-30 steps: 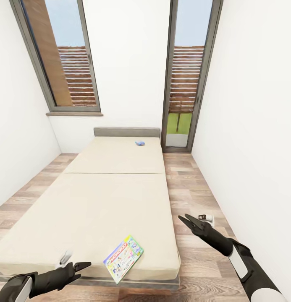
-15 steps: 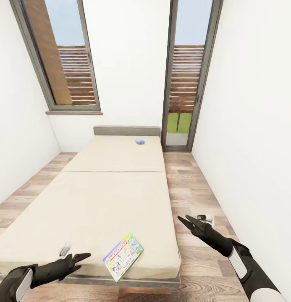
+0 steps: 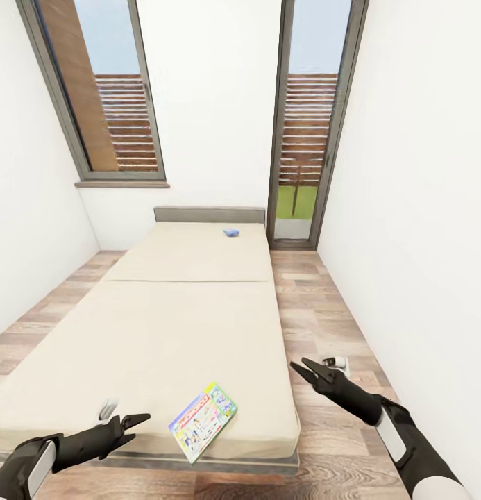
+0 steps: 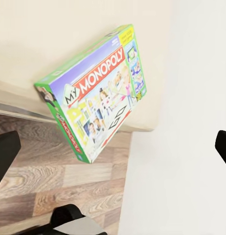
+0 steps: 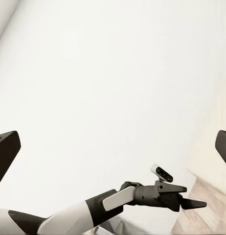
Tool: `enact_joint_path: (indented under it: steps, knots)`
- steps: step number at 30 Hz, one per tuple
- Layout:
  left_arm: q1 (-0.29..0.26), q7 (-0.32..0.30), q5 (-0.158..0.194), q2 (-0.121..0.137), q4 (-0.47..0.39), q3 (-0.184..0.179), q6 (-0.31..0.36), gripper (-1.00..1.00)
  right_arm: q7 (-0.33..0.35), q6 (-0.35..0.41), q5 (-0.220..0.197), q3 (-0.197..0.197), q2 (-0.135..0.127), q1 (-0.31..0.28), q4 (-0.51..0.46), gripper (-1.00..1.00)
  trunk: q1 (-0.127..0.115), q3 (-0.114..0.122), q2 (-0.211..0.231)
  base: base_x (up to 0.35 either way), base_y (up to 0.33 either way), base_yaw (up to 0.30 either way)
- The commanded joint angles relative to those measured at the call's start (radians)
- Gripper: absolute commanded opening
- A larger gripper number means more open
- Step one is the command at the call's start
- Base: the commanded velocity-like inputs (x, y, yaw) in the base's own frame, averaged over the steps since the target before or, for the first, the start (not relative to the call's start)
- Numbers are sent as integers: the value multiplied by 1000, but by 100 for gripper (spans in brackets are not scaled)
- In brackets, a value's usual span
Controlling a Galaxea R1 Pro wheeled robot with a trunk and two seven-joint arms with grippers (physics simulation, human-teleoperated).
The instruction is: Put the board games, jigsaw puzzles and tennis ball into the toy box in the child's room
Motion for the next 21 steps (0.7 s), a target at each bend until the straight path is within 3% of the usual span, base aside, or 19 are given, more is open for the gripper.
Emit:
enact_joint_path:
  steps: [1,12,21]
  knots:
    - [-1,-2,3,0,0,2,7,100,-3,11,-1,0,0,-1,0,100,4,-4,-8,0,0,0]
    - [-1,1,3,-1,1,3,65,100,-33,12,7,-1,0,-1,6,100,46,-39,-85,0,0,0]
    - [-1,2,3,-9,1,1,75,100,-98,7,14,-7,-3,-1,4,100,81,-67,-148,0,0,0]
